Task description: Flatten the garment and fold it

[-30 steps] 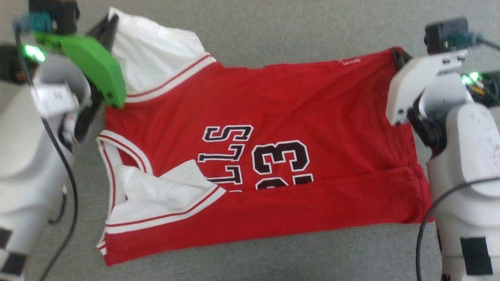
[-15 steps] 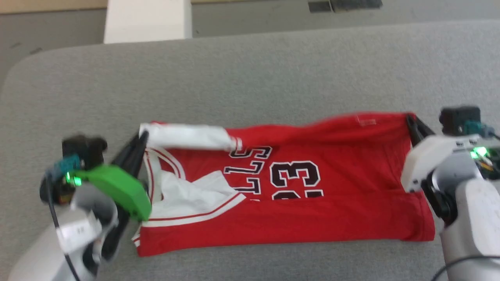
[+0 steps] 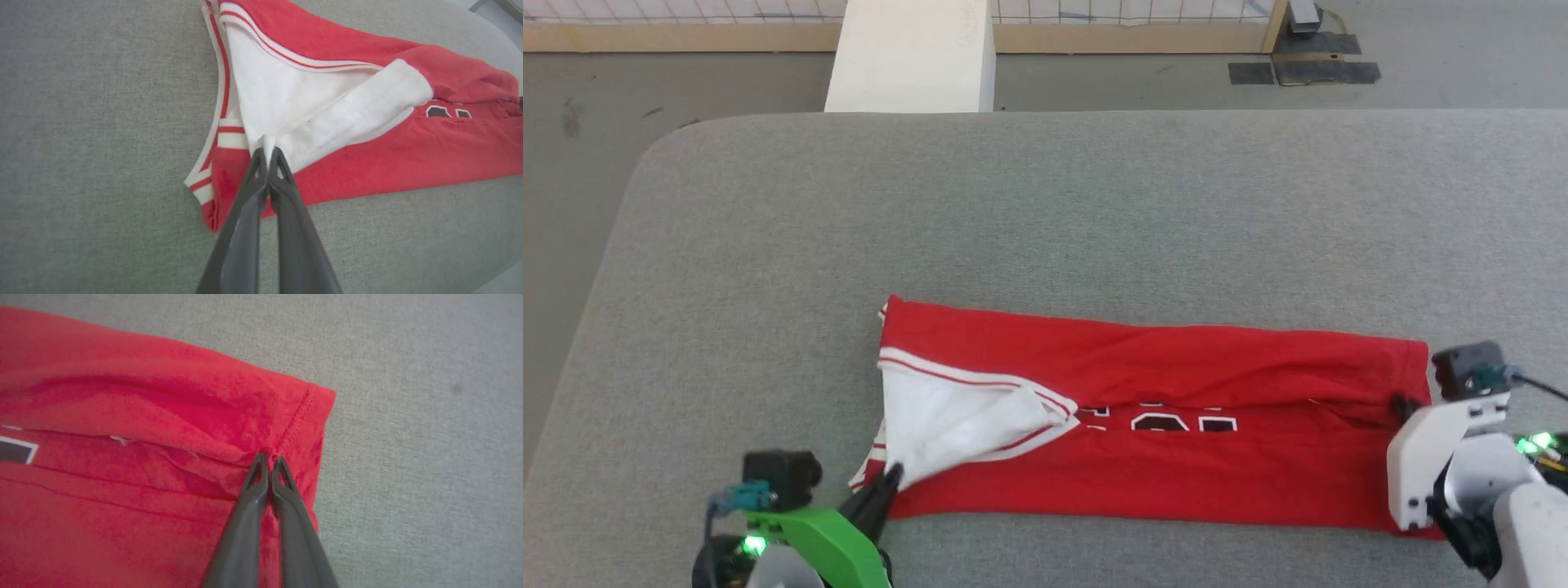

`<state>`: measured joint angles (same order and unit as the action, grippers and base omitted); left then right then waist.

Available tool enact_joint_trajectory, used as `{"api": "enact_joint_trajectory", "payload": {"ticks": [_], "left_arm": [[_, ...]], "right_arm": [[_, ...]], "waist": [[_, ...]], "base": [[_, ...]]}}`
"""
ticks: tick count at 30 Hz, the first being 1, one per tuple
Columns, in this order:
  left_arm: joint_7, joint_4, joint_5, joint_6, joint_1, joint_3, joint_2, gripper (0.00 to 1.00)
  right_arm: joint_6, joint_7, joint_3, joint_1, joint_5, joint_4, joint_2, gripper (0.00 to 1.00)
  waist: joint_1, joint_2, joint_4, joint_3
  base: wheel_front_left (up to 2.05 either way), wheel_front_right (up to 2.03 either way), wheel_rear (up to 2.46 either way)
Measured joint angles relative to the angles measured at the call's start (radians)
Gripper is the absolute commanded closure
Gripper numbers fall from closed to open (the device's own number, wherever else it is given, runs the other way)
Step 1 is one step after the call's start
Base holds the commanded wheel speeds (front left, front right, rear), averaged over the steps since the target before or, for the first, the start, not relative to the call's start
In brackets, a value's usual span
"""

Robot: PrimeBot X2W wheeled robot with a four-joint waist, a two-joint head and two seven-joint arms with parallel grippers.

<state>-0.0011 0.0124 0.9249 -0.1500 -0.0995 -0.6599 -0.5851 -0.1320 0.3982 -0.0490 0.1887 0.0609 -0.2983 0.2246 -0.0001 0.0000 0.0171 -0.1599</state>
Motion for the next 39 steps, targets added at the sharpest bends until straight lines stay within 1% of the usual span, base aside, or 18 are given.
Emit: {"api": "enact_joint_trajectory", "payload": {"ticks": [7,8,9,10,14,16,21,25,29,32,34,36,39], "left_arm": [[-0.003,0.106,-0.001,0.027,0.001,-0.031,0.03,1.0],[-0.009,0.118,-0.003,0.027,0.001,-0.032,0.035,0.95],[-0.018,0.13,-0.01,0.028,0.0,-0.034,0.04,0.26],[-0.023,0.138,-0.015,0.032,-0.002,-0.036,0.044,0.0],[-0.083,0.152,-0.046,0.034,-0.008,-0.037,0.059,0.0],[-0.128,0.154,-0.075,0.029,-0.011,-0.035,0.065,0.0],[-0.221,0.155,-0.131,-0.008,-0.014,-0.017,0.093,0.0],[-0.25,0.153,-0.188,-0.037,-0.024,0.031,0.126,0.0],[-0.253,0.128,-0.282,-0.046,-0.04,0.117,0.171,0.0],[-0.256,0.107,-0.36,-0.041,-0.047,0.183,0.209,0.0],[-0.256,0.1,-0.407,-0.029,-0.048,0.222,0.236,0.0],[-0.256,0.098,-0.45,-0.013,-0.05,0.267,0.264,0.0],[-0.256,0.106,-0.495,0.01,-0.058,0.323,0.301,0.0]], "right_arm": [[0.0,0.04,0.01,-0.015,-0.009,-0.038,0.004,1.0],[0.0,0.044,0.011,-0.015,-0.007,-0.04,0.003,0.83],[0.0,0.05,0.011,-0.015,-0.004,-0.041,0.002,0.15],[0.0,0.052,0.011,-0.016,0.001,-0.04,0.002,0.01],[0.0,0.053,-0.022,-0.051,0.026,-0.021,-0.007,0.0],[0.0,0.05,-0.044,-0.083,0.043,0.006,-0.024,0.0],[0.0,0.03,-0.094,-0.171,0.082,0.11,-0.089,0.0],[0.0,-0.029,-0.146,-0.218,0.101,0.193,-0.132,0.0],[0.0,-0.108,-0.212,-0.221,0.137,0.224,-0.164,0.0],[0.0,-0.149,-0.256,-0.215,0.144,0.207,-0.171,0.0],[0.0,-0.162,-0.278,-0.2,0.166,0.167,-0.171,0.0],[0.0,-0.162,-0.288,-0.174,0.191,0.106,-0.171,0.0],[0.0,-0.138,-0.307,-0.119,0.191,0.012,-0.174,0.0]], "waist": [[0.0,0.0,0.005,0.002],[0.0,0.0,0.005,0.003],[0.0,0.0,0.005,0.005],[0.0,0.0,0.006,0.008],[0.0,0.0,0.012,0.024],[0.0,0.0,0.016,0.037],[0.0,0.0,0.024,0.069],[0.0,0.0,0.031,0.088],[0.0,0.0,0.035,0.1],[0.0,0.0,0.033,0.103],[0.0,0.0,0.033,0.103],[0.0,0.0,0.031,0.102],[0.0,0.0,0.028,0.1]], "base": [[0.0,0.0,0.0],[0.0,0.0,0.0],[0.0,0.0,0.0],[0.0,0.0,0.0],[0.0,0.0,0.0],[0.0,0.0,0.0],[0.0,0.0,0.0],[0.0,0.0,0.0],[0.0,0.0,0.0],[0.0,0.0,0.0],[0.0,0.0,0.0],[0.0,0.0,0.0],[0.0,0.0,0.0]]}}
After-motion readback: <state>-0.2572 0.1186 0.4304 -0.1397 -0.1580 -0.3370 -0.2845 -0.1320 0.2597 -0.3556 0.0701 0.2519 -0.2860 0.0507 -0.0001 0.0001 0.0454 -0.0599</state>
